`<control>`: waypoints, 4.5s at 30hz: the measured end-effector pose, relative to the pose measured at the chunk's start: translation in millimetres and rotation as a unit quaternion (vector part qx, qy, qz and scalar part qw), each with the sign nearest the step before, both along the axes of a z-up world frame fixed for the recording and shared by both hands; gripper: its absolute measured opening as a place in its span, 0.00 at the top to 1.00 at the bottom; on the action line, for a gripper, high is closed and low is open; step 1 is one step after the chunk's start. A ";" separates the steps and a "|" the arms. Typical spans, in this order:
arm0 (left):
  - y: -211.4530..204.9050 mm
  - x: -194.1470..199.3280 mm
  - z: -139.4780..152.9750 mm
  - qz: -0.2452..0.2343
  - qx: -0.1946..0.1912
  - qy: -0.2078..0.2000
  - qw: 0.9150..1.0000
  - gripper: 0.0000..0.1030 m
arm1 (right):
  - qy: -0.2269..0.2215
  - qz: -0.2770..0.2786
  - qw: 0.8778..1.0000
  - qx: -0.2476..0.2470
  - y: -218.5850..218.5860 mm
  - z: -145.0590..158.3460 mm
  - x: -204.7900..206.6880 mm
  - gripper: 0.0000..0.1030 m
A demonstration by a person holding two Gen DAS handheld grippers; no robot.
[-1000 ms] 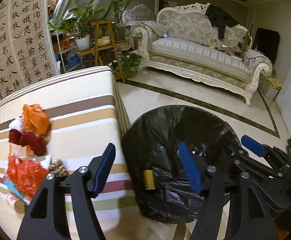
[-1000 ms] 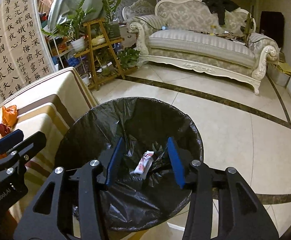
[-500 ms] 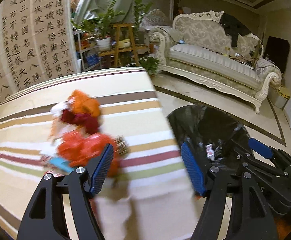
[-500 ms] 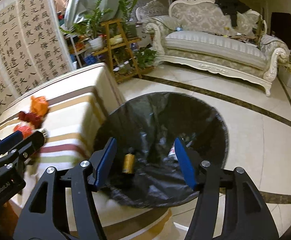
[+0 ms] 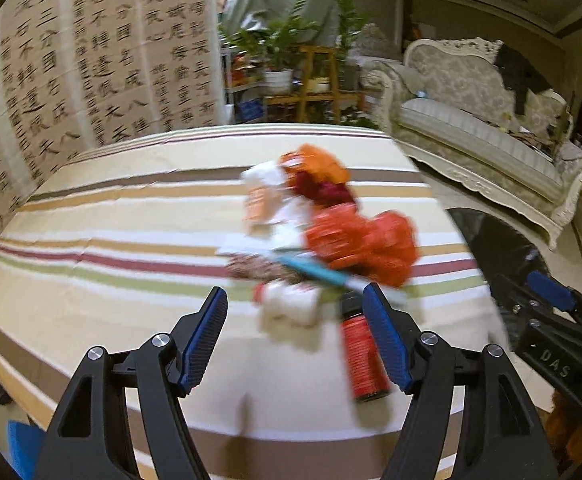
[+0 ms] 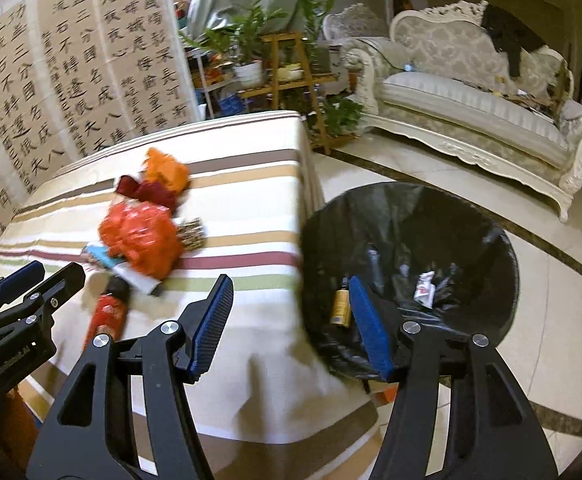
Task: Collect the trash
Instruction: 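Grasp the red bottle with the right tool while the left tool grasps the white bottle, then carry both bottles over the black bin and open both tools to drop them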
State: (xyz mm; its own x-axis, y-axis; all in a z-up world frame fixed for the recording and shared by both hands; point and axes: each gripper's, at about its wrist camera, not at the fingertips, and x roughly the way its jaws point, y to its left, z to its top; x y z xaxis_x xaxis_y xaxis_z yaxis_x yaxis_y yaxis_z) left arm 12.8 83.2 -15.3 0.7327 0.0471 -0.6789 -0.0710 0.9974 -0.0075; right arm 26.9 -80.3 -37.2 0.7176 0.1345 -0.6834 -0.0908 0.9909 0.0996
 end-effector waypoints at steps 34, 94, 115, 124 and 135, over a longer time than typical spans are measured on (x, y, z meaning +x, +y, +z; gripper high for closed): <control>73.2 -11.9 -21.8 0.061 -0.016 0.017 0.998 0.34 | 0.034 0.125 0.991 -0.042 124.6 -15.1 -18.8 0.77; -28.3 16.3 3.8 -0.051 -0.010 0.003 0.999 0.58 | -0.006 0.005 1.000 0.007 -11.8 1.4 -2.9 0.77; -143.1 62.6 4.2 -0.141 0.001 -0.009 0.990 0.58 | -0.029 -0.090 0.995 -0.032 -112.6 -0.2 30.6 0.77; -170.5 83.9 -6.1 -0.146 0.022 0.010 0.989 0.58 | -0.013 -0.097 0.995 -0.026 -131.8 -13.5 48.5 0.77; -187.8 100.6 -18.8 -0.160 0.039 0.038 0.986 0.58 | 0.000 -0.104 0.994 -0.020 -148.4 -25.7 68.1 0.77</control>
